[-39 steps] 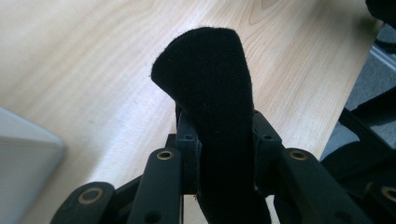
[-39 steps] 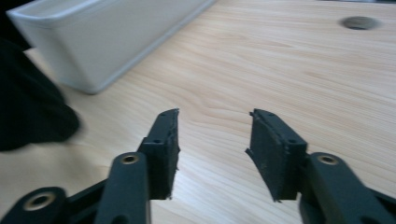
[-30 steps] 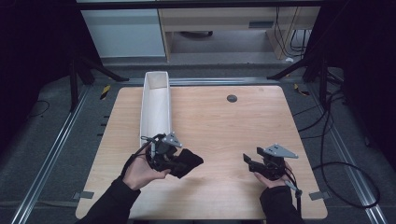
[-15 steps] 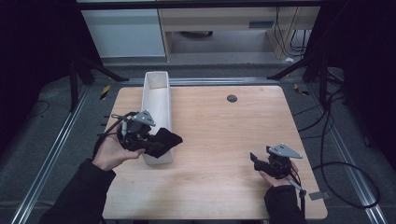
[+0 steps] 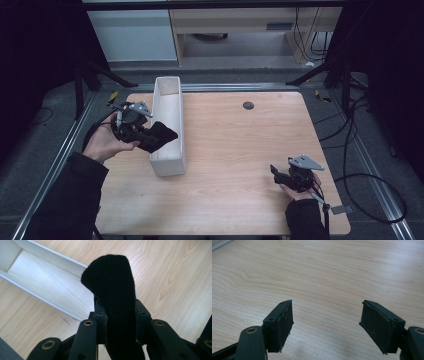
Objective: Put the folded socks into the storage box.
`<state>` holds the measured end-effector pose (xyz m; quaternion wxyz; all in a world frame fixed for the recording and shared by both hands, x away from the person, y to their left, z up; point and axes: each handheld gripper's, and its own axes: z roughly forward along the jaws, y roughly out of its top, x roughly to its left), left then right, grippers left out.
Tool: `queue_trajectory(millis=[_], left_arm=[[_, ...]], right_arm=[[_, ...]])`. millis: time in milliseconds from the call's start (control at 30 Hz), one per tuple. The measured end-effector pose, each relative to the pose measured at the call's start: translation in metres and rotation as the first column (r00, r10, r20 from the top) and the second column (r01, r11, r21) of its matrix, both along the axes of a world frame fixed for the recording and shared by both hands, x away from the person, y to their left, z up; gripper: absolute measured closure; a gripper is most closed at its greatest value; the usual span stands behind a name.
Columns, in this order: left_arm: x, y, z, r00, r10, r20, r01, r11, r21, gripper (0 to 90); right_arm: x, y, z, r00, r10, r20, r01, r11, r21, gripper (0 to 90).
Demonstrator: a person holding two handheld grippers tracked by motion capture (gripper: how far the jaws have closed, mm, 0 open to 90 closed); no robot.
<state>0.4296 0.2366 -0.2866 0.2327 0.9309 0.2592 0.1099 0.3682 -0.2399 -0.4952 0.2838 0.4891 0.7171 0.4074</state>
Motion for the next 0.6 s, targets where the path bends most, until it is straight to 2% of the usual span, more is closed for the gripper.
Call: queue_trajectory(millis=[133,267,333,600], left_arm=[[0.011,0.002,-0.001,0.9990,-0.040,-0.018,0.040,0.9989,0.024,69.0],[0.022,-0.001,-0.008,0.9971,-0.066,-0.037,0.069,0.9945,0.079,69.0],[0.028,-0.003,-0.014,0.9957,-0.075,-0.055,0.081,0.9908,0.108,69.0],[0.041,-0.013,-0.034,0.9860,-0.129,-0.105,0.145,0.9750,0.168,68.9]], right_arm=[[0.001,0.000,-0.001,1.0000,-0.003,-0.001,0.003,1.000,-0.008,25.5],[0.002,-0.001,-0.002,1.0000,-0.008,-0.005,0.008,1.000,-0.013,25.4],[0.001,-0.001,-0.001,0.9999,-0.012,-0.002,0.012,1.000,-0.011,25.5],[0.001,0.001,-0.002,1.0000,-0.006,-0.003,0.006,1.000,-0.020,25.4]])
